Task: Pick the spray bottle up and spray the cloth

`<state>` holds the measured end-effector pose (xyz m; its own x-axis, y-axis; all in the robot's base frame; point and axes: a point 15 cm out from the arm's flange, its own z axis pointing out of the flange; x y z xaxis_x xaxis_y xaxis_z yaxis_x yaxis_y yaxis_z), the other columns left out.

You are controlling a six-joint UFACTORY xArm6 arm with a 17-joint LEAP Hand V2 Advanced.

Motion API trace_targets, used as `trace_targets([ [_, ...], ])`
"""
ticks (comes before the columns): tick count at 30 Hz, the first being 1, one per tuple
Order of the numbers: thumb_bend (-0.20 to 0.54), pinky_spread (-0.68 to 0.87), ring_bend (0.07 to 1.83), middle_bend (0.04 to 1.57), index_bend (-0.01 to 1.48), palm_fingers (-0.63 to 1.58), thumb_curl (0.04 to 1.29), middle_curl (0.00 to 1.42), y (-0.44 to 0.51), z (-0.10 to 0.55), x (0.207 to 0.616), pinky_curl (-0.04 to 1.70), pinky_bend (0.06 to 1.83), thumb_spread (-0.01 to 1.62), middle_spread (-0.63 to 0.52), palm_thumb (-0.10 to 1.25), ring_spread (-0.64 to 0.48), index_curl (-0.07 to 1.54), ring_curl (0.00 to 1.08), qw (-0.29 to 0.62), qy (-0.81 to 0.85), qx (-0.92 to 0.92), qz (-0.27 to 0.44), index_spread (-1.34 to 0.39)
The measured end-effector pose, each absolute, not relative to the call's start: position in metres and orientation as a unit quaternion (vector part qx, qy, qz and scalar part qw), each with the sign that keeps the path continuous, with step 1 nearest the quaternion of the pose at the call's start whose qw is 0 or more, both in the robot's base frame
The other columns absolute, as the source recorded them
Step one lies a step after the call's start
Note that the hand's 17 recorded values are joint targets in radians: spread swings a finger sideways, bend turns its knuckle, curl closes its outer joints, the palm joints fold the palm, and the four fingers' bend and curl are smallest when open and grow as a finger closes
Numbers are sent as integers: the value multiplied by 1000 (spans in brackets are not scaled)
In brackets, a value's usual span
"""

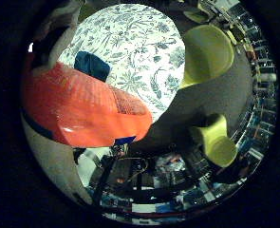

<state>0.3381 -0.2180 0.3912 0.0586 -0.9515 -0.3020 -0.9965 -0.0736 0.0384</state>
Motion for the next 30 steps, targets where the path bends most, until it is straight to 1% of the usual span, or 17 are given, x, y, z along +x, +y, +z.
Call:
trace_targets([
  [2, -14, -180, 1365, 1414, 1199, 1119, 790, 673, -207, 397, 340, 1392, 1024, 876, -100, 1116, -206, 805, 787, 46, 658, -743, 112, -176],
  [8, -12, -185, 1358, 1414, 1196, 1120, 792, 674, -171, 417, 346, 1405, 1018, 891, -100, 1106, -208, 807, 792, -38, 625, -777, 69, -176],
  [18, -13, -192, 1353, 1409, 1193, 1120, 794, 676, -127, 439, 355, 1416, 1013, 910, -101, 1103, -209, 810, 799, -128, 590, -798, 5, -186],
  [24, -13, -195, 1352, 1408, 1187, 1119, 791, 678, -104, 419, 340, 1418, 1012, 919, -101, 1091, -210, 813, 802, -192, 565, -803, -6, -189],
  [30, -13, -197, 1351, 1407, 1185, 1119, 785, 679, -101, 367, 311, 1419, 1007, 931, -102, 1083, -210, 817, 804, -278, 530, -801, -2, -190],
])
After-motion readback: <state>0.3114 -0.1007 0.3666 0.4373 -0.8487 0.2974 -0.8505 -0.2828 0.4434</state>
